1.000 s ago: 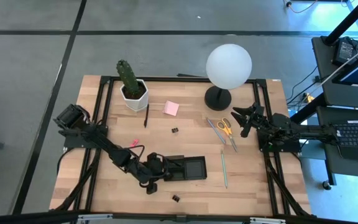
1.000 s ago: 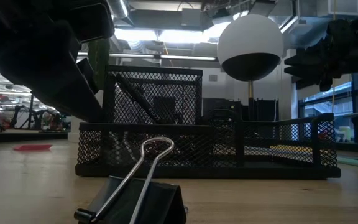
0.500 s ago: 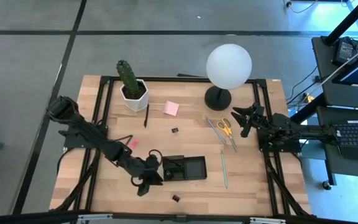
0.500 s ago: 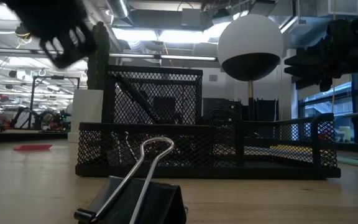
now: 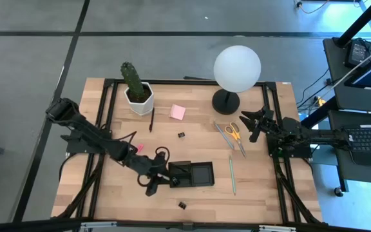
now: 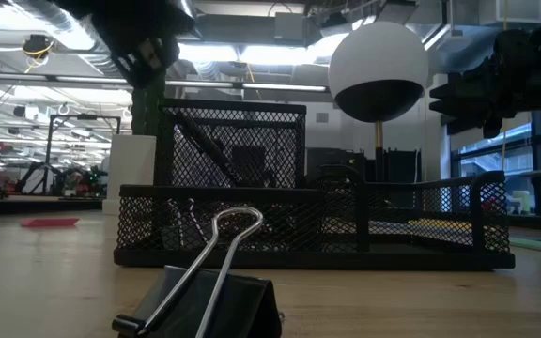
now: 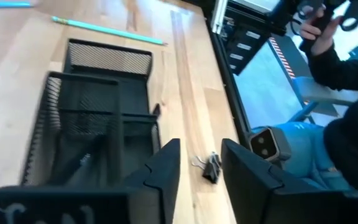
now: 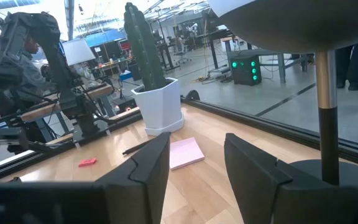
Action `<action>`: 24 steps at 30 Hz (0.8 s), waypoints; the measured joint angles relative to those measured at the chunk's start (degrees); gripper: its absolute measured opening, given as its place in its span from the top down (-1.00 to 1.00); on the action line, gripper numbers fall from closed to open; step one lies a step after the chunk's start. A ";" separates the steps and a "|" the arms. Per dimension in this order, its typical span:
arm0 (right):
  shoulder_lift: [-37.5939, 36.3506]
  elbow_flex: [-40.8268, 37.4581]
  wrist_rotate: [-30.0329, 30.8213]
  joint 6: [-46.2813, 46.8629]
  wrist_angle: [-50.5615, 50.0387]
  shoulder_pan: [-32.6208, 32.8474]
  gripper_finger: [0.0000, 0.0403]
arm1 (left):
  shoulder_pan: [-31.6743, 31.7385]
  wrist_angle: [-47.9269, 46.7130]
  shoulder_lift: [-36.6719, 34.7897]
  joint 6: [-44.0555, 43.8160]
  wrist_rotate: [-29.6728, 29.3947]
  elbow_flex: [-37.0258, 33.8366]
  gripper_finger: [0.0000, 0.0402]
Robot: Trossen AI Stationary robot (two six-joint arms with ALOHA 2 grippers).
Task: Pick and place office supplies into organizer
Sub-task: Put the pink eraser into the mesh desk organizer
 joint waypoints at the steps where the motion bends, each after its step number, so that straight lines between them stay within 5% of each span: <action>1: 0.00 0.00 0.00 0.00 0.00 0.00 0.24 | 0.30 0.00 0.00 0.00 -0.01 0.00 0.38; 11: 0.00 -0.02 0.00 -0.31 -0.02 -0.02 0.24 | 3.23 0.92 -0.02 1.64 -6.48 0.00 0.07; 19: 0.00 0.00 0.02 -0.43 -0.02 -0.02 0.24 | 5.17 0.04 -4.20 11.15 -5.26 0.00 0.06; 24: 0.00 0.00 0.02 -0.42 -0.01 0.00 0.24 | 5.37 -8.71 -9.66 10.53 -10.29 0.04 0.07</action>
